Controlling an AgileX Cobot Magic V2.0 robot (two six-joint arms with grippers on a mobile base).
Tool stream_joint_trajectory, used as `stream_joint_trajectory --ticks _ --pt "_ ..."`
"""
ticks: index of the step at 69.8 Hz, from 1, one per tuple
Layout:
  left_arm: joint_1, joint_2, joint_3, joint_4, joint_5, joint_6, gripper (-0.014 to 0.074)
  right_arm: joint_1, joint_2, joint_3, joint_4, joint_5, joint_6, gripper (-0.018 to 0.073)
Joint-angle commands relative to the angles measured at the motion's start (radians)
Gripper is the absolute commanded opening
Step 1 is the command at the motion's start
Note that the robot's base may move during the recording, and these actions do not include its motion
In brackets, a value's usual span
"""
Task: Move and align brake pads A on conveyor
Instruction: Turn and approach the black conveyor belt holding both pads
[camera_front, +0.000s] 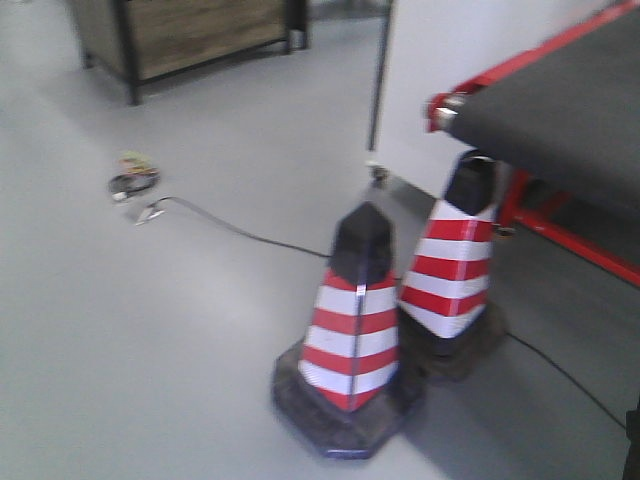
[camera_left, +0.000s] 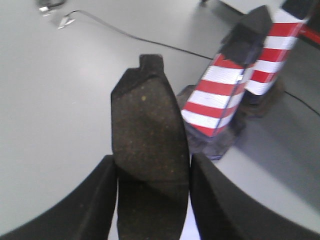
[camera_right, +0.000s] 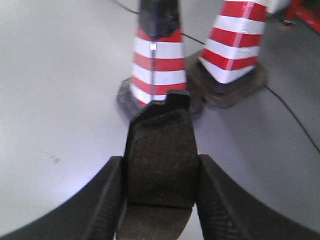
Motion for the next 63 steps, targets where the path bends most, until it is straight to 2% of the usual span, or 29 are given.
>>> stream_joint_trajectory --ticks 1,63 --pt "-0.003 -0.001 -0.031 -0.012 -0.08 -0.009 -0.0006 -0.002 0.001 -0.03 -0.005 -0.078 0.0 -0.0002" --pt "-0.003 -0.001 -0.031 -0.012 -0.08 -0.009 -0.0006 -0.002 0.001 -0.03 -0.005 -0.077 0.0 -0.0002"
